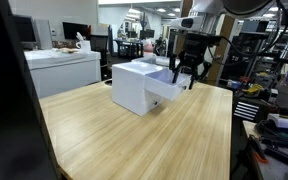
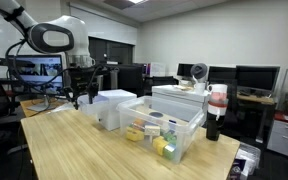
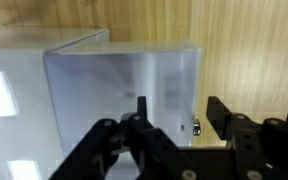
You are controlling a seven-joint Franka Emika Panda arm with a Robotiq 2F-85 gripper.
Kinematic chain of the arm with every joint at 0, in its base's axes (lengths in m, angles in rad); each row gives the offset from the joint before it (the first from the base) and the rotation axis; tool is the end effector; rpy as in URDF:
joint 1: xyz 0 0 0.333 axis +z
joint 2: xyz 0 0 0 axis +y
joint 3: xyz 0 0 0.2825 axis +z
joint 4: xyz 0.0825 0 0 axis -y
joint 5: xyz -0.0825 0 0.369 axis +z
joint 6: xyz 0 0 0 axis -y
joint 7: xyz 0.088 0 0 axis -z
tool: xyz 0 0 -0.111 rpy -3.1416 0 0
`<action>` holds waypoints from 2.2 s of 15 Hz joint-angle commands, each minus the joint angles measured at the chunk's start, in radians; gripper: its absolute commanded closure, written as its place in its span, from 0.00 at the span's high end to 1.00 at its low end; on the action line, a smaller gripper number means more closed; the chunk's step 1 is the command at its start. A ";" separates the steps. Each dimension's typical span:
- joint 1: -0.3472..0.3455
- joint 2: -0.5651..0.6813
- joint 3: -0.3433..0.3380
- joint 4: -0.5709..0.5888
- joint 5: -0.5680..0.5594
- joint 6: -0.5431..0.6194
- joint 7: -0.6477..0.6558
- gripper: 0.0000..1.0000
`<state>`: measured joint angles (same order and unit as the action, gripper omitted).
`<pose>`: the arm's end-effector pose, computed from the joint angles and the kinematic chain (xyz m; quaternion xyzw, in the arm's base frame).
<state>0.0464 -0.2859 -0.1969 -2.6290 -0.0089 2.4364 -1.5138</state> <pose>0.4151 -0.0592 0.3244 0.7718 0.6339 0.0479 0.0159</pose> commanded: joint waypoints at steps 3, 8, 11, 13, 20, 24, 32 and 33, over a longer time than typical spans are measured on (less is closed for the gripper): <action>-0.020 -0.019 0.039 0.134 0.018 -0.195 0.124 1.00; -0.028 0.042 0.039 0.311 0.068 -0.323 0.316 1.00; -0.044 0.112 0.017 0.398 0.122 -0.294 0.406 1.00; -0.069 0.181 -0.001 0.466 0.170 -0.268 0.452 1.00; -0.210 0.473 -0.028 0.699 0.276 -0.201 0.606 1.00; -0.299 0.624 -0.013 0.819 0.299 -0.176 0.763 1.00; -0.383 0.780 -0.003 0.906 0.262 -0.065 1.158 1.00; -0.381 0.786 -0.009 0.893 0.256 -0.045 1.212 1.00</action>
<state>-0.3201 0.4776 -0.2139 -1.7297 0.2680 2.3394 -0.4464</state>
